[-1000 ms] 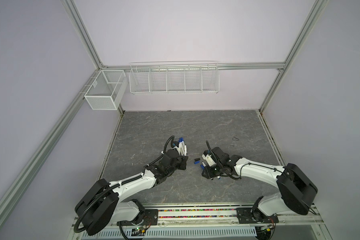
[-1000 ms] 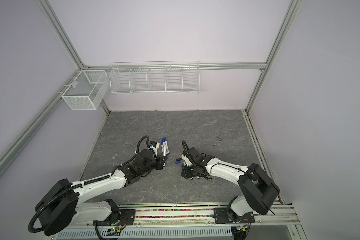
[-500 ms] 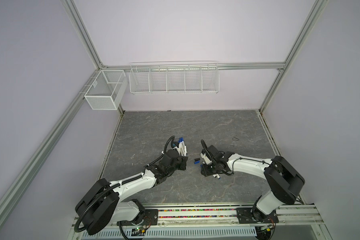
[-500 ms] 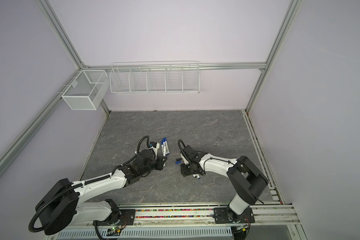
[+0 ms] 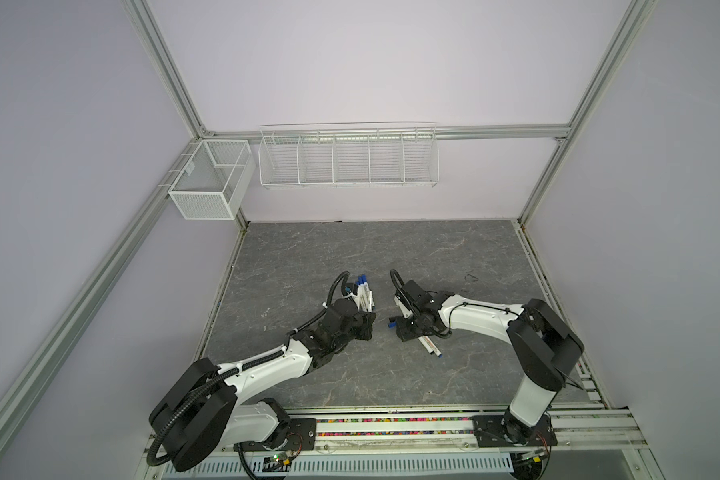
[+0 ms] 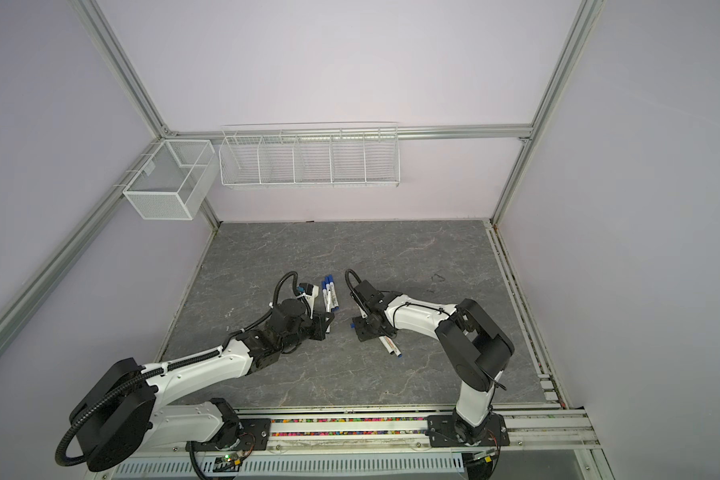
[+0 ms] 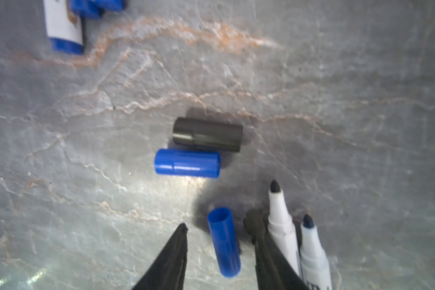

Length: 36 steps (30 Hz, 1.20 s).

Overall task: Insert the pens into the pen caps
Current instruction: 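Reach the right gripper down to a blue cap on the table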

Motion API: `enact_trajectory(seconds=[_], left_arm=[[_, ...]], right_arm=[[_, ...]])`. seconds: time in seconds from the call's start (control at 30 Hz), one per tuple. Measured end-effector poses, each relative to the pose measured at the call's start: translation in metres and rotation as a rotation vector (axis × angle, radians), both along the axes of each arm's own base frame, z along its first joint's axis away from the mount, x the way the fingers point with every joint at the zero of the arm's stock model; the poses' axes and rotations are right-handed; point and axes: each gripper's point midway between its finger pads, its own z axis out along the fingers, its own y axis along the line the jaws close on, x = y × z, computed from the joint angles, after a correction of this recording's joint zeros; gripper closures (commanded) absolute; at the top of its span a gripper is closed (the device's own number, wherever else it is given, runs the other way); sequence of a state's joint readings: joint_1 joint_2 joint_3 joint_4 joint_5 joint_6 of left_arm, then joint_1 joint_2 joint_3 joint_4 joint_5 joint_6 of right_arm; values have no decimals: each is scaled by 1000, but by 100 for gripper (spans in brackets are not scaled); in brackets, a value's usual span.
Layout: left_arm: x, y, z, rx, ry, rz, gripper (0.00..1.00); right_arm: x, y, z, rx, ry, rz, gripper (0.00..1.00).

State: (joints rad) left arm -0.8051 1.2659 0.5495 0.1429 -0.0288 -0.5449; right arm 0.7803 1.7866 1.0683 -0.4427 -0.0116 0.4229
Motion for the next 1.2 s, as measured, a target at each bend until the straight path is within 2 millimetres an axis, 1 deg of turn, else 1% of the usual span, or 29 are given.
enact_trajectory(seconds=[0.17,0.37,0.53,0.67,0.8,0.9,0.97,1.1,1.2], left_arm=[[0,0,0,0,0,0,100],[0,0,0,0,0,-1,100],[0,-1,0,-1,2,-3,100],[-1,-1,-2,0,6,-6,100],[-1,-1,-4,4,12,-9,100],[-2,-2,-7,8,20,-13,100],[-2,-3,-10,11,26,-16,100],[-3,-4,-15,16,38,-24,100],[-3,-4,-17,20,44,-25,100]], right_arm=[[-1,14,0,-6,-8,57,56],[-12,24,-1,-20,-21,118,58],[-29,35,-2,-37,-33,188,59],[-41,37,-3,-63,-58,228,60],[-52,25,-3,-100,-76,240,59],[-59,8,0,-137,-86,239,58],[-61,-1,9,-141,-109,232,57],[-63,-10,33,-103,-171,214,57],[-69,-20,40,-85,-181,198,57]])
